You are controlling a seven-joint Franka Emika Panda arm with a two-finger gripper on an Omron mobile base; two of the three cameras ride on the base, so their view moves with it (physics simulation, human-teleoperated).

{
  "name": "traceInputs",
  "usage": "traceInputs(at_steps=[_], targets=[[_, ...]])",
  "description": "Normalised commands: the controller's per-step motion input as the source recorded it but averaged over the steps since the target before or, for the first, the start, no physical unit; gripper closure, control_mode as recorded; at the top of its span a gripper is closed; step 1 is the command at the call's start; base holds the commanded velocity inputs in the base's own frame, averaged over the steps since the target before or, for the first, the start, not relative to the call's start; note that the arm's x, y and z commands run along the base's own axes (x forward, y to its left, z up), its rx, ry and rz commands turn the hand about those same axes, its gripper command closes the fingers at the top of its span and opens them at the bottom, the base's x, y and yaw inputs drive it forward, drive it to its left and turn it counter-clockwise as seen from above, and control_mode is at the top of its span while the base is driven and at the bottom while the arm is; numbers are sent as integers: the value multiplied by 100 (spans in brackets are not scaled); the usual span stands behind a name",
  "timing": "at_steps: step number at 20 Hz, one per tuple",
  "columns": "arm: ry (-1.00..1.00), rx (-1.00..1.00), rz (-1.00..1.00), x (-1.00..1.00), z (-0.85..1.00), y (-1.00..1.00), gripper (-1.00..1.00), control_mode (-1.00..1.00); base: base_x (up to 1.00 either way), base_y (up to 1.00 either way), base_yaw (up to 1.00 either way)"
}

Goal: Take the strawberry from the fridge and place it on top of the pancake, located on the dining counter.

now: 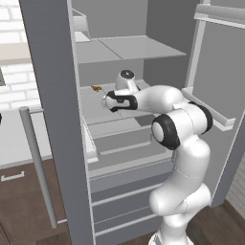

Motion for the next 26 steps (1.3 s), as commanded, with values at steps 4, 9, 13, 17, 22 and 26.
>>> traceInputs(at_steps=[4, 9, 13, 17, 22, 26], targets=[[0, 0, -1, 0, -18, 0, -100, -100, 0, 0, 0], [0, 0, 0, 0, -5, 0, -100, -100, 0, 0, 0], [0, 0, 0, 0, 0, 0, -100, -100, 0, 0, 0], [0, 0, 0, 3, -1, 0, -100, -100, 0, 0, 0], [0, 0, 0, 21, -6, 0, -100, -100, 0, 0, 0], [0, 0, 0, 20, -3, 0, -100, -100, 0, 0, 0]])
